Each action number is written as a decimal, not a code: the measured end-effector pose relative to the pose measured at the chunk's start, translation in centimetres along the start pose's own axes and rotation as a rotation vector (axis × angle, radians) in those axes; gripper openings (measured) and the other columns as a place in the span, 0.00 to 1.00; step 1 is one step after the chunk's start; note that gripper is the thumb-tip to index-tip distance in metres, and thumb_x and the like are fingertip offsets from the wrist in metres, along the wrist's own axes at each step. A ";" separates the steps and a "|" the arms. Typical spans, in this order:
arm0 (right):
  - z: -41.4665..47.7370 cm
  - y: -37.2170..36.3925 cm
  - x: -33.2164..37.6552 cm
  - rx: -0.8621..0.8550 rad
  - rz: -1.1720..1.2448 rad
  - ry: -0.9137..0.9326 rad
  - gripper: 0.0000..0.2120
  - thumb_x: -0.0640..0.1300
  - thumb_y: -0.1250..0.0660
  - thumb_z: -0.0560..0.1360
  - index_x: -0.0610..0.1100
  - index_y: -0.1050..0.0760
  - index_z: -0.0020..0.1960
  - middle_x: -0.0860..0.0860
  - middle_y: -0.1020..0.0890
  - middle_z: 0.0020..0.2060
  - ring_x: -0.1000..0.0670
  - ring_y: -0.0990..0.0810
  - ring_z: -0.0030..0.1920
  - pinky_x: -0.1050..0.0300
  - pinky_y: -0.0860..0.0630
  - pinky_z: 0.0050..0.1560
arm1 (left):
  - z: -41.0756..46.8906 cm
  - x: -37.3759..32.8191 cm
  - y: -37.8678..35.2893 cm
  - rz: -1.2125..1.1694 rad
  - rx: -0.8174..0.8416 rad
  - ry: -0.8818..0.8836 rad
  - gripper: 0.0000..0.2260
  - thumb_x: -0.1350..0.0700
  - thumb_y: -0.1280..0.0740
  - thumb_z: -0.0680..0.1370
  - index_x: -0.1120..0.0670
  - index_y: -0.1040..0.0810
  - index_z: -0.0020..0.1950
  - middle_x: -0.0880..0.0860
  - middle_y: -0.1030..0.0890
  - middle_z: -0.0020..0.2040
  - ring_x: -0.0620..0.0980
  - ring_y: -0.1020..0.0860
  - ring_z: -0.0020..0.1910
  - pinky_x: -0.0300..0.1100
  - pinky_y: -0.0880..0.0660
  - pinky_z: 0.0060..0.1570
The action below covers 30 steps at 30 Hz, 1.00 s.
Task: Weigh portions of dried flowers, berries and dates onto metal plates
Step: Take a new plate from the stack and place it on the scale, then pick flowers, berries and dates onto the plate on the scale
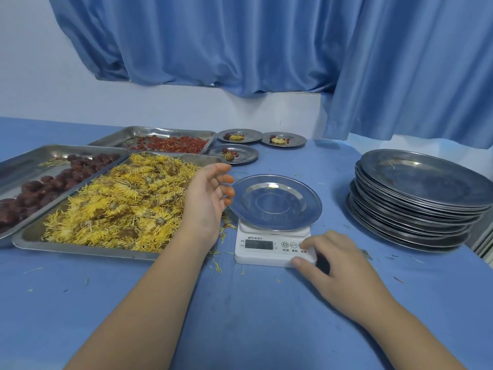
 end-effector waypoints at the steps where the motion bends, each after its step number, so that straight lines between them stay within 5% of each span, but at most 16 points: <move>1: 0.5 0.4 0.2 -0.054 0.017 0.008 0.19 0.65 0.41 0.71 0.51 0.23 0.48 0.57 0.27 0.39 0.53 0.28 0.45 0.54 0.29 0.48 | 0.0 -0.1 0.0 0.014 0.004 -0.007 0.09 0.53 0.39 0.76 0.56 0.23 0.47 0.49 0.23 0.33 0.46 0.29 0.30 0.41 0.36 0.33; 5: 4.2 2.1 1.9 -0.310 0.070 0.018 0.11 0.53 0.35 0.72 0.48 0.30 0.37 0.55 0.26 0.33 0.51 0.27 0.38 0.54 0.31 0.38 | 0.2 -0.1 -0.3 0.099 0.030 -0.036 0.09 0.52 0.38 0.72 0.55 0.22 0.46 0.48 0.22 0.32 0.45 0.28 0.28 0.40 0.35 0.32; 10: 8.1 1.5 2.6 -0.392 0.024 0.034 0.16 0.40 0.31 0.72 0.41 0.35 0.32 0.50 0.30 0.27 0.46 0.32 0.31 0.50 0.33 0.32 | -0.5 0.2 -0.4 0.424 0.116 -0.125 0.08 0.52 0.38 0.72 0.50 0.20 0.44 0.48 0.22 0.37 0.44 0.27 0.32 0.37 0.31 0.35; 14: 7.5 0.2 1.0 -0.411 0.088 0.010 0.22 0.39 0.29 0.71 0.45 0.41 0.29 0.52 0.36 0.22 0.50 0.36 0.29 0.61 0.37 0.31 | -1.7 0.7 -1.0 0.814 0.284 -0.329 0.06 0.53 0.37 0.74 0.46 0.22 0.47 0.41 0.24 0.41 0.39 0.26 0.38 0.28 0.32 0.40; 17: 7.1 0.1 -0.1 -0.391 0.123 0.010 0.23 0.39 0.28 0.69 0.46 0.42 0.28 0.47 0.35 0.22 0.53 0.34 0.30 0.65 0.37 0.31 | -2.3 0.7 -1.3 1.049 0.387 -0.480 0.08 0.53 0.37 0.76 0.49 0.22 0.53 0.42 0.26 0.48 0.41 0.26 0.43 0.30 0.32 0.43; 23: 7.5 0.2 -0.4 -0.385 0.201 -0.004 0.23 0.40 0.28 0.69 0.44 0.42 0.27 0.53 0.31 0.27 0.54 0.35 0.28 0.64 0.37 0.30 | -1.6 -3.1 0.3 1.232 0.257 -0.610 0.11 0.46 0.40 0.76 0.44 0.24 0.56 0.37 0.27 0.49 0.38 0.26 0.47 0.32 0.31 0.45; 28: 7.5 -0.6 0.6 -0.330 0.183 0.081 0.22 0.40 0.29 0.67 0.47 0.41 0.27 0.54 0.28 0.31 0.54 0.34 0.29 0.62 0.36 0.32 | 3.0 -10.0 3.7 1.547 0.153 -0.345 0.05 0.48 0.38 0.78 0.37 0.27 0.50 0.36 0.23 0.48 0.33 0.22 0.38 0.35 0.24 0.38; 30: 7.5 -0.8 0.7 -0.315 0.206 0.077 0.21 0.40 0.29 0.68 0.46 0.40 0.27 0.52 0.27 0.32 0.52 0.33 0.30 0.61 0.35 0.32 | 5.7 -12.6 5.8 1.673 0.084 -0.222 0.08 0.54 0.37 0.80 0.42 0.23 0.53 0.41 0.21 0.53 0.40 0.21 0.46 0.40 0.25 0.43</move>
Point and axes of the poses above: each hand's wrist, its own z-axis towards the middle knuckle, its own y-axis out of the back of the hand, x = y × z, the point moved 1 cm from there along z, towards the middle knuckle
